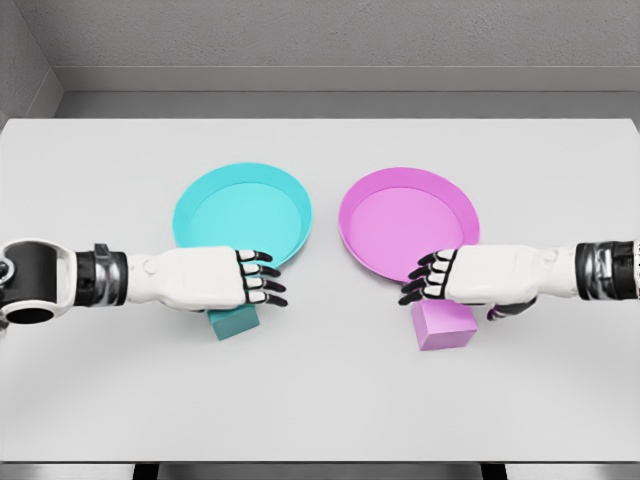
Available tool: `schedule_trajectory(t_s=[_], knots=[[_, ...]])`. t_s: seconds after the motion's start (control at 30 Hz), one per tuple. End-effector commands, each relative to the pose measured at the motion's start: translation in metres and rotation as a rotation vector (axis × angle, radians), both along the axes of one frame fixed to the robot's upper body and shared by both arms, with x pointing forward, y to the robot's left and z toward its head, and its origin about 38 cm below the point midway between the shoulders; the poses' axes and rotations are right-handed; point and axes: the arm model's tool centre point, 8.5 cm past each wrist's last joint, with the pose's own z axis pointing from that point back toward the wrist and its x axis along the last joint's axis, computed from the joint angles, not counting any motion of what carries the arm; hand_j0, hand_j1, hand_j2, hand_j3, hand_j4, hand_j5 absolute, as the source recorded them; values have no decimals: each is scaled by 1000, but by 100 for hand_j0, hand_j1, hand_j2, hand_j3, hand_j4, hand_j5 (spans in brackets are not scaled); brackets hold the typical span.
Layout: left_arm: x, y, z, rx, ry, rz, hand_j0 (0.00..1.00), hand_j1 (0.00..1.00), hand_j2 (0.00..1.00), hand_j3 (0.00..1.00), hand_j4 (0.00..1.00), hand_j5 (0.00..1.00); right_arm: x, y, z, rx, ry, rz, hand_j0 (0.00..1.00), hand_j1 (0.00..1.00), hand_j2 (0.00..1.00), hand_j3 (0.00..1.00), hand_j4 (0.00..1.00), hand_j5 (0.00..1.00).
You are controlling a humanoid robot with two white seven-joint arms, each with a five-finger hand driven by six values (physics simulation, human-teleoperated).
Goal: Place the blocks in the corresponding plates according to their colors
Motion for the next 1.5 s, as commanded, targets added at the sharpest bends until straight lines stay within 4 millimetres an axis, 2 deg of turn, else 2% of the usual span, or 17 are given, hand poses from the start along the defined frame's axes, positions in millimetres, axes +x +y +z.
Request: schedule_trajectory(t_s=[0.0, 0.13, 0.27, 0.33, 0.4, 0.43, 0.67, 0.93, 1.07, 1.23, 1.47], knots=[[-1, -3, -3, -5, 12, -5, 100, 100, 100, 100, 100, 100, -3, 4, -6, 1, 19, 10, 100, 100, 100, 100, 100, 100], [-2, -3, -4, 1, 15, -9, 99, 99, 99, 99, 99, 99, -3, 5, -10, -15, 16, 15, 100, 100, 100, 100, 100, 100], [-2, -2, -5, 31, 20, -7, 70, 70, 70, 70, 70, 70, -3, 5, -11, -25, 9, 17, 100, 100, 100, 100, 100, 100], [-2, -1, -5, 34, 19, -7, 62, 62, 62, 62, 62, 62, -3, 5, -11, -29, 6, 17, 100, 100, 100, 100, 100, 100], [-2, -1, -7, 51, 25, -6, 56, 56, 56, 56, 56, 56, -3, 5, -12, -37, 1, 18, 62, 62, 62, 62, 62, 62], [-2, -1, -6, 50, 23, -7, 55, 55, 55, 55, 55, 55, -3, 5, -12, -42, -2, 18, 54, 54, 54, 54, 54, 54], [-3, -2, -3, 29, 30, -10, 52, 52, 52, 52, 52, 52, -3, 5, -12, -45, -4, 18, 53, 53, 53, 53, 53, 53], [1, -8, 17, -21, 19, -20, 51, 51, 51, 51, 51, 51, 4, 6, 0, -36, -34, 18, 51, 51, 51, 51, 51, 51], [1, -11, 28, -40, 5, -30, 51, 51, 51, 51, 51, 51, 6, 14, 3, -13, -42, 32, 52, 52, 52, 52, 52, 52], [-4, -16, 30, -60, 18, -49, 49, 49, 49, 49, 49, 49, 9, 26, 10, 42, -38, 47, 52, 52, 52, 52, 52, 52], [10, -17, 59, -105, -27, -38, 49, 49, 49, 49, 49, 49, 17, 37, 31, 93, -67, 65, 52, 52, 52, 52, 52, 52]])
